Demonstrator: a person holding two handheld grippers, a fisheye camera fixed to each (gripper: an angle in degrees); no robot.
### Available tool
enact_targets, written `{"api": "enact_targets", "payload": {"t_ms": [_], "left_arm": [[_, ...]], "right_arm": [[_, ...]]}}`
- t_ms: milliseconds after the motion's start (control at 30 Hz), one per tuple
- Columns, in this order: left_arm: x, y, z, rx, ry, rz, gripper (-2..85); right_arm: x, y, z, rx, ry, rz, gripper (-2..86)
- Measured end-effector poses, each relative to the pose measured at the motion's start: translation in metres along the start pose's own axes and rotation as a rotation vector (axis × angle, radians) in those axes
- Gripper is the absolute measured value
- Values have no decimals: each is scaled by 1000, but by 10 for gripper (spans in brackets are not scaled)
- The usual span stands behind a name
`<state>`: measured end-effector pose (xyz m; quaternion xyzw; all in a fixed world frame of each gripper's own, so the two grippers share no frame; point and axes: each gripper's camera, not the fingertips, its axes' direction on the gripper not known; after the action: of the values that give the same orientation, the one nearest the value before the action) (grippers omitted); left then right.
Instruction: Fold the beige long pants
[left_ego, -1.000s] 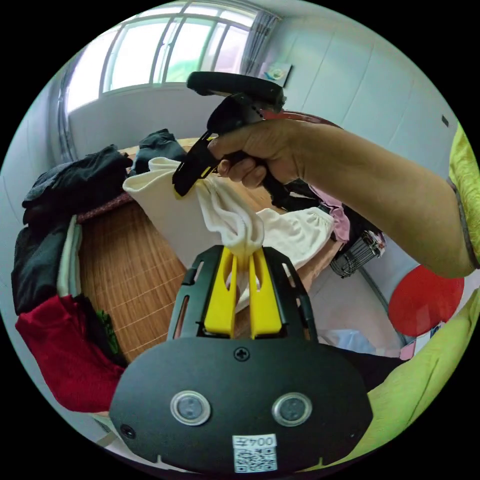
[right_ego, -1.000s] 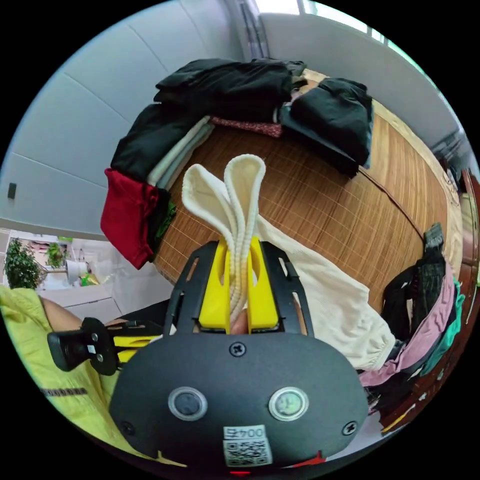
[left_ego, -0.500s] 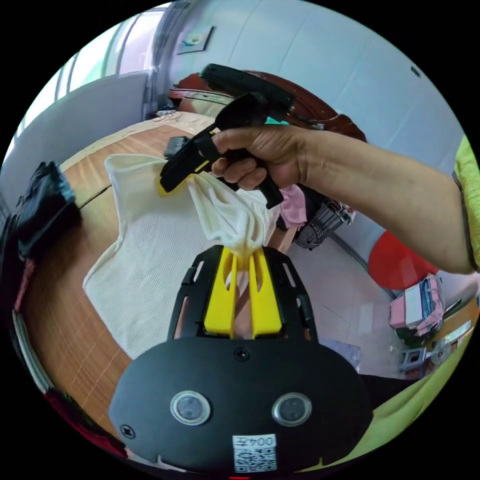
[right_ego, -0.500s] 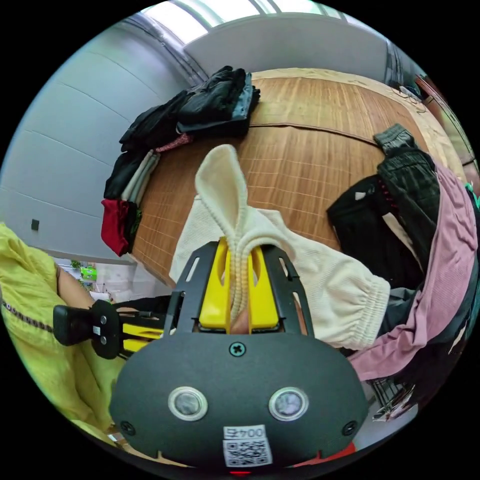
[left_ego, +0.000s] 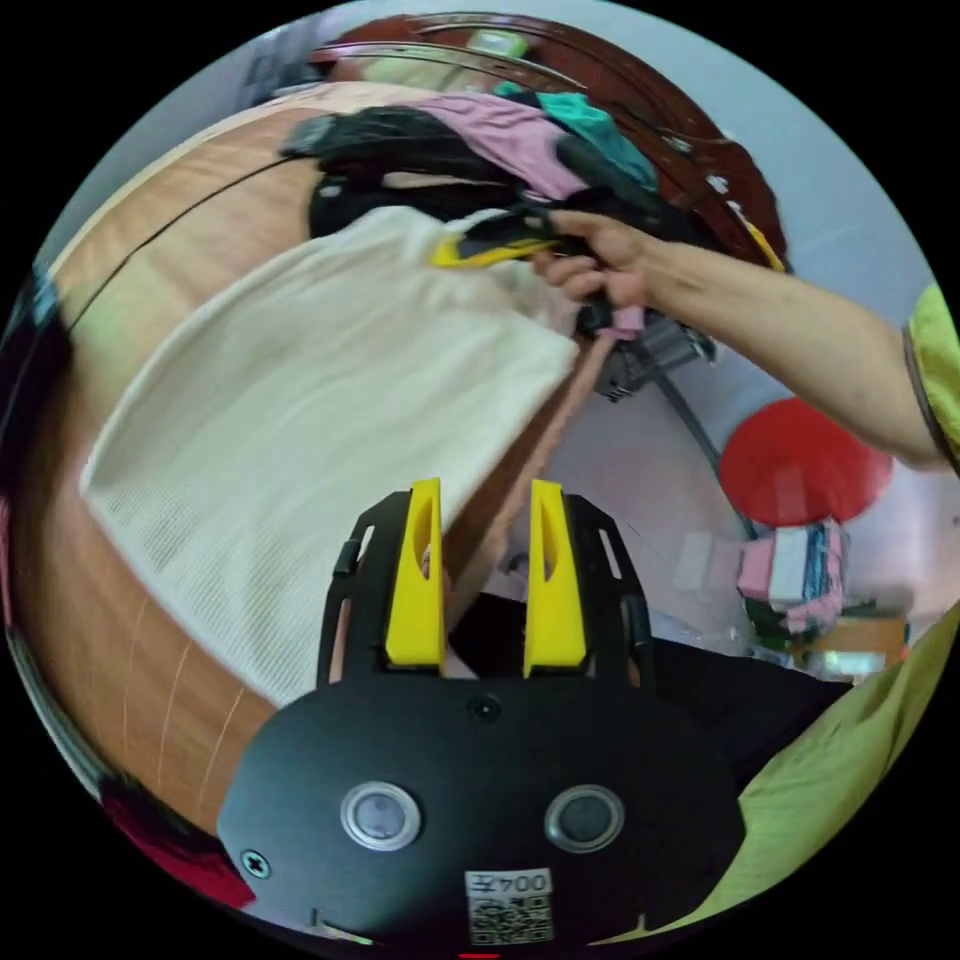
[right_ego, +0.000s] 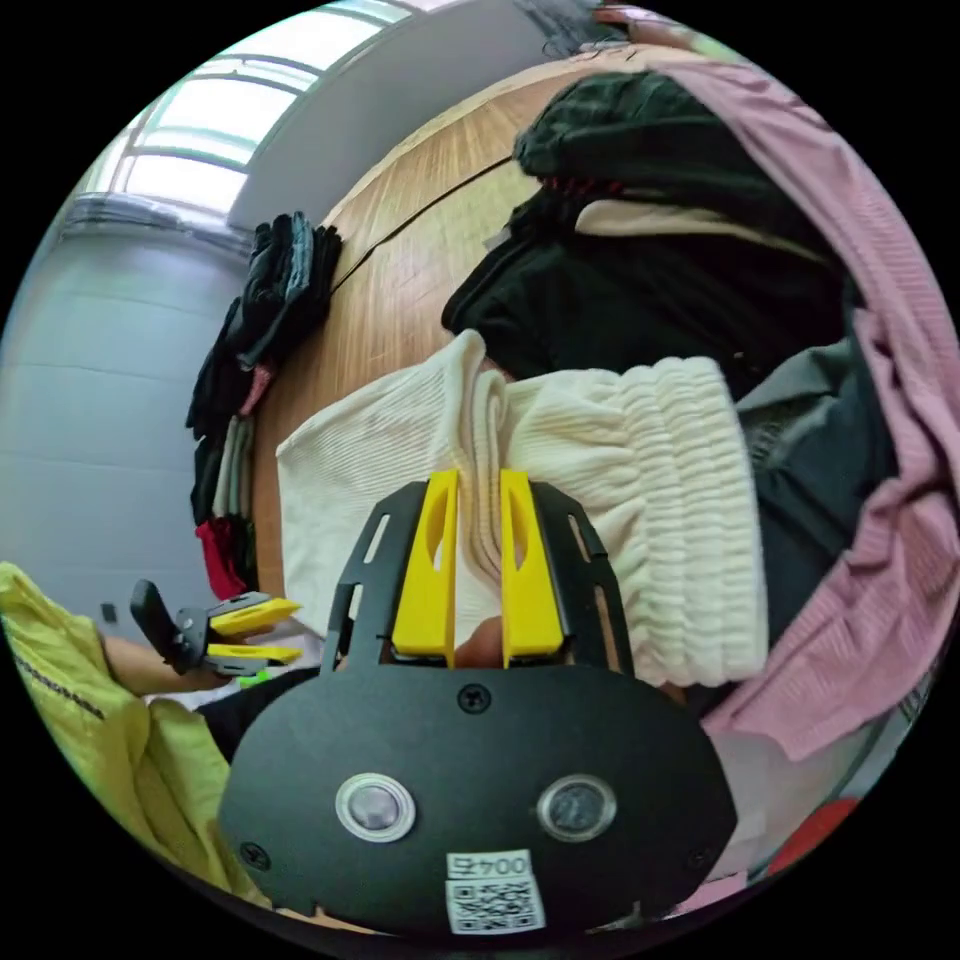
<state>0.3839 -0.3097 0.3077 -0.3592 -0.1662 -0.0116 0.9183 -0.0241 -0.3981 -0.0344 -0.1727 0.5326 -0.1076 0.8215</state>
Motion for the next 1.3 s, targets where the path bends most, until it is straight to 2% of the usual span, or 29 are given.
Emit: {"api": "enact_targets", "payload": {"t_ms": [67, 133, 300, 433, 600, 700, 800, 867, 933, 1000, 1100, 1300], "left_arm": [[-55, 12, -22, 16, -83, -136, 134], [-129, 27, -36, 19, -128, -308, 150], [-229, 42, -44, 51, -7, -489, 179], [-259, 20, -82, 213, 88, -443, 176], [-320, -13, -126, 287, 253, -404, 160], [-352, -44, -136, 202, 330, -311, 156], [-375, -67, -136, 118, 419, -264, 151], [-385, -74, -140, 124, 494, -270, 145], [-398, -79, -144, 148, 578, -319, 127], [-403, -81, -149, 153, 598, -346, 107], [-407, -78, -169, 200, 603, -385, 81], [-417, -47, -237, 247, 536, -416, 66]], "right_arm": [[-35, 38, -22, 161, 109, -23, 48], [-61, 68, -20, 212, 138, -14, 30], [-133, 123, 40, 171, 134, -75, 42], [-176, 137, 76, 140, 108, -71, 49], [-241, 163, 82, 120, 21, -70, 85], [-292, 198, 100, 67, -58, -55, 111], [-320, 227, 118, 62, -60, 75, 120], [-307, 234, 111, 153, -11, 298, 120], [-296, 226, 105, 187, 58, 400, 117], [-297, 207, 101, 196, 166, 388, 107], [-313, 166, 115, 89, 308, 330, 82], [-418, 139, 127, 76, 456, 198, 50]]}}
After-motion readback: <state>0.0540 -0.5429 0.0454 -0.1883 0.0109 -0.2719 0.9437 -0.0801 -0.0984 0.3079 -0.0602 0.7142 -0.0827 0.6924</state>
